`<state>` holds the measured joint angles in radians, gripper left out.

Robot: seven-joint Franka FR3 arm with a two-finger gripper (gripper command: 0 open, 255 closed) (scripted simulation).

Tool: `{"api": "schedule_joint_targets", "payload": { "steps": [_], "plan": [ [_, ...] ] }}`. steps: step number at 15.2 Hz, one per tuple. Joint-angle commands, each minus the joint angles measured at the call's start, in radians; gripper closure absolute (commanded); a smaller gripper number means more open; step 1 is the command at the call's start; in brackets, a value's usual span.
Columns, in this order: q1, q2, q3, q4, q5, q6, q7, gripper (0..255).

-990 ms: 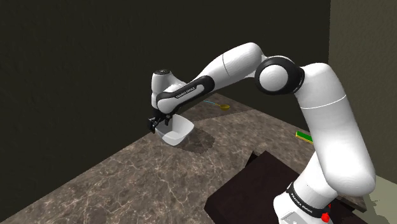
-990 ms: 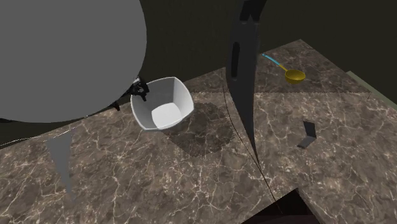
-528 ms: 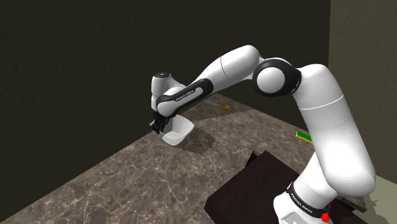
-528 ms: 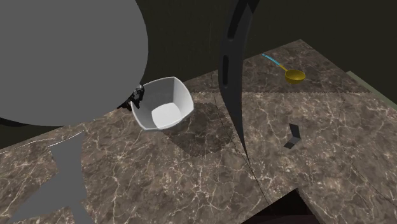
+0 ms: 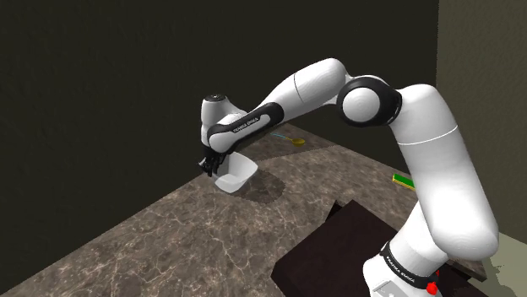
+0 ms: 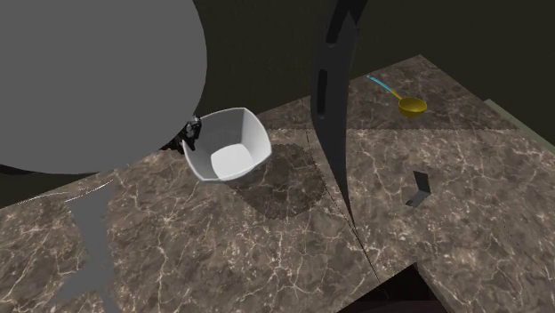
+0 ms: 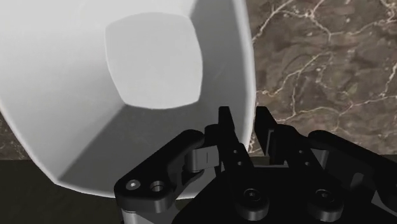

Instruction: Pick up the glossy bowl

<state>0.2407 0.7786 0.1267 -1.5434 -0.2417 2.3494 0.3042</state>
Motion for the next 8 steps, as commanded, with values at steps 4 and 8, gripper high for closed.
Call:
{"api": "schedule_joint_targets", "payload": {
  "steps": [4,8],
  "plan": [
    [-0.004,-0.044,0.007,-0.004,0.008,-0.038,-0.007,255],
    [-0.007,-0.077,0.012,-0.004,0.015,-0.072,-0.014,255]
  ]
}}
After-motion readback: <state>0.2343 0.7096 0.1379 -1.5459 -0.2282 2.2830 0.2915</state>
